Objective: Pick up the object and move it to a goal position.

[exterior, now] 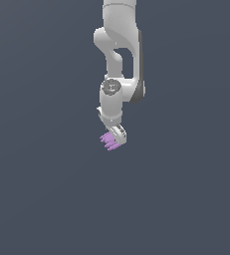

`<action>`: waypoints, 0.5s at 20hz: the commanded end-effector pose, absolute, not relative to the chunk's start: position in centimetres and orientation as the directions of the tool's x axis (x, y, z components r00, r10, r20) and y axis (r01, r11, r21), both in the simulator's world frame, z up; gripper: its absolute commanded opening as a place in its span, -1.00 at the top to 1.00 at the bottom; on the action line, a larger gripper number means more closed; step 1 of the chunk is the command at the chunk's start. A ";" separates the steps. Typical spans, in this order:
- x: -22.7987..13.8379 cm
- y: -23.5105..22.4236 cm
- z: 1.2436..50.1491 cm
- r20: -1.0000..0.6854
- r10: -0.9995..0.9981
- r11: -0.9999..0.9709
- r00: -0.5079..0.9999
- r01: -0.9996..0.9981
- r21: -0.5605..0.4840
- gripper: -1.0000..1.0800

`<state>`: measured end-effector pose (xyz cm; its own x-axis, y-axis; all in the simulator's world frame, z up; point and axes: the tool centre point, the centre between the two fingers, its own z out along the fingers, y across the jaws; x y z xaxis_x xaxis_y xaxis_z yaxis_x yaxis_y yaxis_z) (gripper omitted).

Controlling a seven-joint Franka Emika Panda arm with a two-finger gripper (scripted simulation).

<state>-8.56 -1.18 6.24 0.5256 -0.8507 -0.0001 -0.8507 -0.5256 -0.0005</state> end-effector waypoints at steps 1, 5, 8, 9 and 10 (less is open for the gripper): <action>-8.6 -1.2 5.7 0.000 -0.851 -0.525 0.525 -0.851 0.000 -0.92; -8.7 -1.2 4.1 0.000 -0.852 -0.523 0.523 -0.852 0.000 -0.92; -8.7 -1.2 2.7 0.000 -0.853 -0.522 0.522 -0.853 0.000 -0.92; -8.7 -1.2 2.4 0.000 -0.853 -0.522 0.522 -0.853 0.000 -0.92; -8.7 -1.2 2.1 0.000 -0.853 -0.522 0.522 -0.853 0.000 -0.92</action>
